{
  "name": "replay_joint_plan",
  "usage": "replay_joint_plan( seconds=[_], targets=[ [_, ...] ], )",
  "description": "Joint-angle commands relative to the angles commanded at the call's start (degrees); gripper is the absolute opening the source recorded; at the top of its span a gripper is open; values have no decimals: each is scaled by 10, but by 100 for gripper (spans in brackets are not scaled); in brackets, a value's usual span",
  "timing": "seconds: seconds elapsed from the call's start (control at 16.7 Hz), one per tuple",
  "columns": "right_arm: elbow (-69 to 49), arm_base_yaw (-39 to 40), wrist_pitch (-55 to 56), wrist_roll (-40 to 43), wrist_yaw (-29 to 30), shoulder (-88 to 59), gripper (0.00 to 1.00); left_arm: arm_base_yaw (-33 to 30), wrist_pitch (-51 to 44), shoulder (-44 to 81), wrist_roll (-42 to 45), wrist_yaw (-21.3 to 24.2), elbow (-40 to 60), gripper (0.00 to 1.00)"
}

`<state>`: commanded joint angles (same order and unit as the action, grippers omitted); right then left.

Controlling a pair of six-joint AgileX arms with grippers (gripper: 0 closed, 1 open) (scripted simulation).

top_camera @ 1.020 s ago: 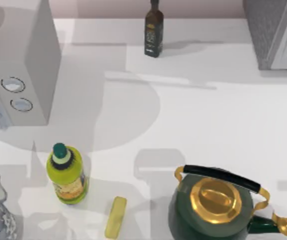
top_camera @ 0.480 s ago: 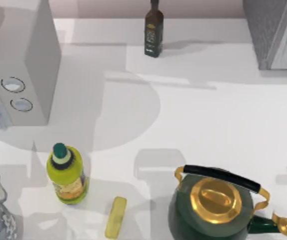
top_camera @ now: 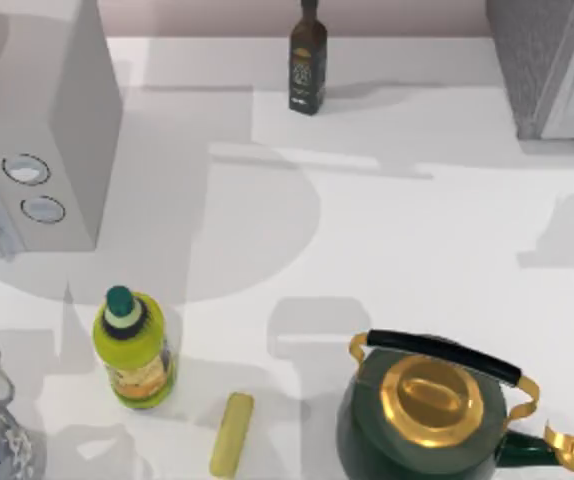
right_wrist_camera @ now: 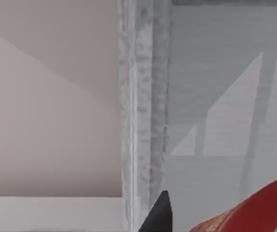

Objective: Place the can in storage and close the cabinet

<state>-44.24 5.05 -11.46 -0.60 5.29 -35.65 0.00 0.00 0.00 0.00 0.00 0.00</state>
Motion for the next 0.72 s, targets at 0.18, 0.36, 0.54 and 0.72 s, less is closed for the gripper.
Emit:
replay_joint_plan(
  seconds=[0.18, 0.36, 0.54, 0.72],
  targets=[
    [-180, 18, -40, -2, 19, -127, 0, 0, 0, 0, 0, 0, 0, 100],
    [-343, 33, -77, -3, 36, -244, 0, 0, 0, 0, 0, 0, 0, 100],
    [-467, 46, -106, -4, 49, -335, 0, 0, 0, 0, 0, 0, 0, 100],
    [-540, 54, -124, -5, 57, -391, 0, 0, 0, 0, 0, 0, 0, 100]
  ],
)
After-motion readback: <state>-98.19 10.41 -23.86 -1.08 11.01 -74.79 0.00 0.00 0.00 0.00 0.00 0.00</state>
